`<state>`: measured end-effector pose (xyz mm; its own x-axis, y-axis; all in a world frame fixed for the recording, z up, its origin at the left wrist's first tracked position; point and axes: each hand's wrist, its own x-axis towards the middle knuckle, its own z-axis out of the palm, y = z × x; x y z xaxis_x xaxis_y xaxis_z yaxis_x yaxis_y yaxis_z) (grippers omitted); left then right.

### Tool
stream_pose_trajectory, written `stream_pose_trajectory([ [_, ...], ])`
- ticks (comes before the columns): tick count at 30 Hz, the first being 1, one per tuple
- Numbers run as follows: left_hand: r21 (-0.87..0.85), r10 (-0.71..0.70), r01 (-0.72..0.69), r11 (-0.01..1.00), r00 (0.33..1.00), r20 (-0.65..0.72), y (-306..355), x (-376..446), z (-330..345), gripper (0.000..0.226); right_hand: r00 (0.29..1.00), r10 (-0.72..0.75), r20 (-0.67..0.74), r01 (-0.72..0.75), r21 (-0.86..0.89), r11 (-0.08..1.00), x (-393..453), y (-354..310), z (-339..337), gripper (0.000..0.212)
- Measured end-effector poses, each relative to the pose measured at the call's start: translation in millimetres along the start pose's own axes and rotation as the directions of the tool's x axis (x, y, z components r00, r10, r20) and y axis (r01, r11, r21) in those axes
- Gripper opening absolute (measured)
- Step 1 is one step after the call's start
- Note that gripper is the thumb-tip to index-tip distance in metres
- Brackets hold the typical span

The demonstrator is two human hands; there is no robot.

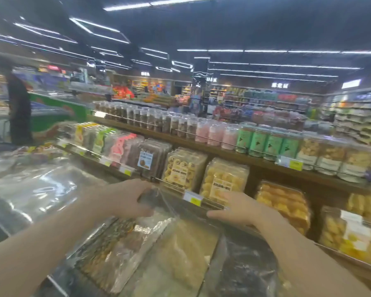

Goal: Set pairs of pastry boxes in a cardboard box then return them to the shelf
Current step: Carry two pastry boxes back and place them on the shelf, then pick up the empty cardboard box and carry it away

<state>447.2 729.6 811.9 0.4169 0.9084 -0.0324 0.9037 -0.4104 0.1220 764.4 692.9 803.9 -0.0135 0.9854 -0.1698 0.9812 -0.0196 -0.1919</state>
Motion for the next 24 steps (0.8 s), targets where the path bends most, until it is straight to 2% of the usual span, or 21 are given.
stream_pose_trajectory([
  [2,-0.015,-0.09,0.09,0.996,0.996,0.015,-39,-37,-5,0.109,0.992,-0.126,0.024,0.126,0.012,0.992,17,-61,12,0.102],
  [5,-0.055,-0.264,0.265,0.963,0.964,0.032,-94,-93,-10,0.078,0.949,-0.301,0.098,0.298,0.04,0.954,42,-140,29,0.104],
  [10,-0.048,-0.549,0.548,0.835,0.836,-0.013,-156,-190,-7,0.076,0.842,-0.523,0.131,0.517,0.079,0.852,59,-245,41,0.099],
  [12,-0.077,-0.64,0.637,0.767,0.768,-0.024,-163,-226,-7,0.069,0.786,-0.601,0.142,0.594,0.095,0.799,60,-275,47,0.1],
  [15,-0.112,-0.756,0.748,0.654,0.653,-0.054,-161,-276,-5,0.072,0.702,-0.694,0.161,0.685,0.114,0.719,58,-314,57,0.097],
  [19,-0.172,-0.891,0.875,0.453,0.451,-0.053,-142,-337,6,0.076,0.569,-0.795,0.213,0.795,0.108,0.597,41,-354,71,0.091],
  [24,-0.226,-0.977,0.95,0.215,0.208,-0.055,-92,-411,29,0.072,0.403,-0.874,0.272,0.875,0.165,0.455,15,-394,98,0.094],
])
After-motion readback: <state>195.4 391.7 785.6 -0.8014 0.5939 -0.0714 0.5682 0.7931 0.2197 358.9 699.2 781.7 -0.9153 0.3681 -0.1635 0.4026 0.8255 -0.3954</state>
